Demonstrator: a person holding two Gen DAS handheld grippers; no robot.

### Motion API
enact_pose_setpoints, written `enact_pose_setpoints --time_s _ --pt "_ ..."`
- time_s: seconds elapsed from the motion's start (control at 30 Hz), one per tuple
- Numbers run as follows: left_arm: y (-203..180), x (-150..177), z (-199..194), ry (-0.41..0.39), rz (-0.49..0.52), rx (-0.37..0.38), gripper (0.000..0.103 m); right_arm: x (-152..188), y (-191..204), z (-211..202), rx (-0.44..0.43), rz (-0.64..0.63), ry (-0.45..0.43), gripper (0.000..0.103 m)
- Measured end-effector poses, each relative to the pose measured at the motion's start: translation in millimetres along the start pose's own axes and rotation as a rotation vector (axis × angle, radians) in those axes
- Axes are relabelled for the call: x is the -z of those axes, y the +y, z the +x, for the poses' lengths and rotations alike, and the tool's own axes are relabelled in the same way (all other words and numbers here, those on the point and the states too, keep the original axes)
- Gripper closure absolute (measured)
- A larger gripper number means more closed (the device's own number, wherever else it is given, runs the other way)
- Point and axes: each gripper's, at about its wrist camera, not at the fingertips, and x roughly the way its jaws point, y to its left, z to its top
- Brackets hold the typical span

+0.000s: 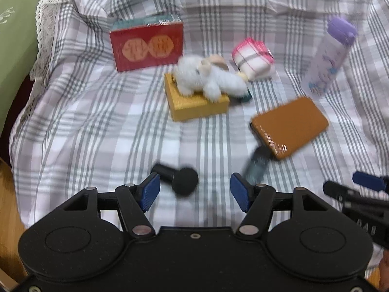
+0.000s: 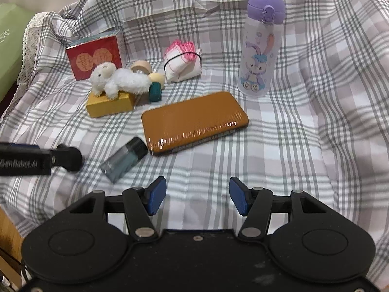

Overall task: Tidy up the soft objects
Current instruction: 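Move both open tools from the basket back toward the sofa items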

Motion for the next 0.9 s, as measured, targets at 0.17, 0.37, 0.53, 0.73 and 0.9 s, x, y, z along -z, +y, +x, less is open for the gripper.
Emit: enact_pose_setpoints --time_s 0.17,0.37,0.53,0.73,0.9 --pt "3.9 -28.2 12.7 -0.057 -0.044 -0.019 0.042 -20.4 4.9 14.0 0.005 -0.019 -0.041 0.046" --pt "7.8 -60.8 29.6 -0.092 -0.103 -0.038 0.037 -47.7 7.6 30.2 0.022 -0.053 -0.093 0.045" --pt "9.0 -88.4 42.7 -0.121 -0.129 -0.049 0.037 -71.0 10.5 45.8 0.024 -0.074 -0.116 0.045" --pt "5.1 -106.1 55.5 -0.139 -0.136 -0.039 0.036 -92.4 14.8 62.1 0.029 -0.079 -0.135 0.044" --pt "0.5 -112.0 69.4 -0.126 -0.14 -0.013 0.033 -98.8 11.8 72.8 0.016 -0.06 -0.119 0.044"
